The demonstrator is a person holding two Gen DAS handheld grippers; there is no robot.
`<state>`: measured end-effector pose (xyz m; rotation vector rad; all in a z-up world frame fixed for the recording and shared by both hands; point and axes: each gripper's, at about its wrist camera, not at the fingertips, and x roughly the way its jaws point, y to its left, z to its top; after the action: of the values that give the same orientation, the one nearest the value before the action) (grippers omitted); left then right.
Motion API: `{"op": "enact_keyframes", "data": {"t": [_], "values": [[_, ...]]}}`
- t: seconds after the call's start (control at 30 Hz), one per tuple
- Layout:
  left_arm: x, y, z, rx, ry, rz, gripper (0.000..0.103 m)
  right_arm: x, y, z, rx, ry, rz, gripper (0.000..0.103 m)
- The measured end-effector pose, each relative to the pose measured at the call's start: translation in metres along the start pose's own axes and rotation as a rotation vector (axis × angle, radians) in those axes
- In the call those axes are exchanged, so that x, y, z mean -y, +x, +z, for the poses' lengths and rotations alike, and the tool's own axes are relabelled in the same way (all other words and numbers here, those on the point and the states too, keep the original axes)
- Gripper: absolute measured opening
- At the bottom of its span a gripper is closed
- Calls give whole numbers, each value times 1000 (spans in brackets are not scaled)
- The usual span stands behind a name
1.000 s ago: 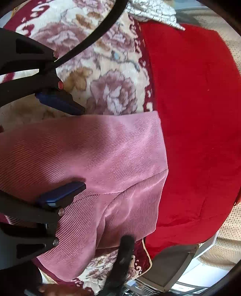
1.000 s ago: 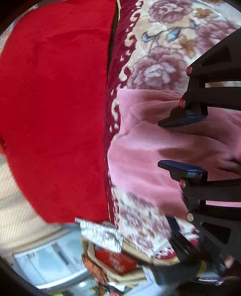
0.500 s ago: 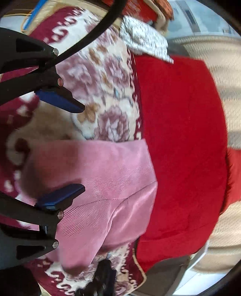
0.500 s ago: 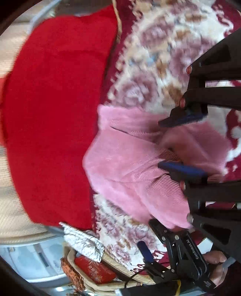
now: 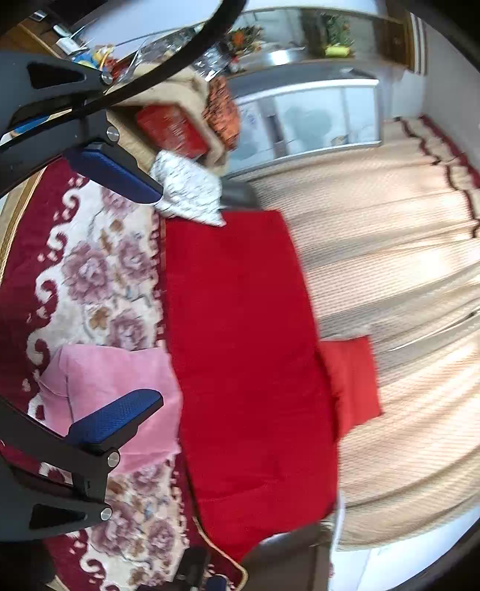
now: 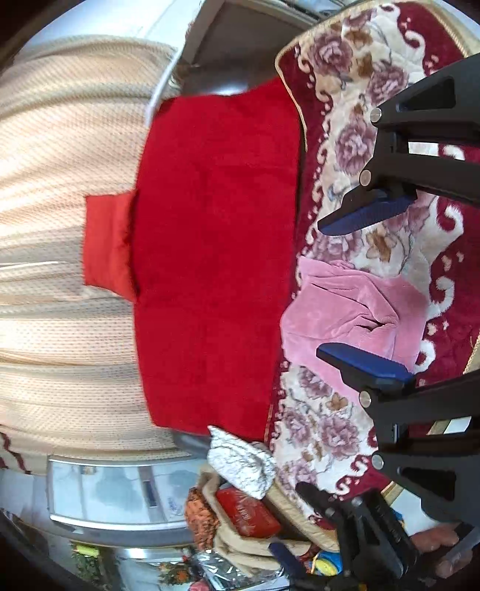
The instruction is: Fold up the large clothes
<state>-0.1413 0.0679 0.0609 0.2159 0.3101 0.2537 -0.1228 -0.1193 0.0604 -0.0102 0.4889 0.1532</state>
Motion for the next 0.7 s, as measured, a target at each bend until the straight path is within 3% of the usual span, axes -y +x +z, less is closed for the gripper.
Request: {"op": "enact_keyframes", "data": {"t": [0.33, 0.7], "values": [[-25, -68, 32, 78, -51, 12, 101, -8, -81, 3, 72, 11, -13, 71], [-62, -104, 43, 125, -146, 59, 101, -27, -115, 12, 119, -3, 14, 71]]}}
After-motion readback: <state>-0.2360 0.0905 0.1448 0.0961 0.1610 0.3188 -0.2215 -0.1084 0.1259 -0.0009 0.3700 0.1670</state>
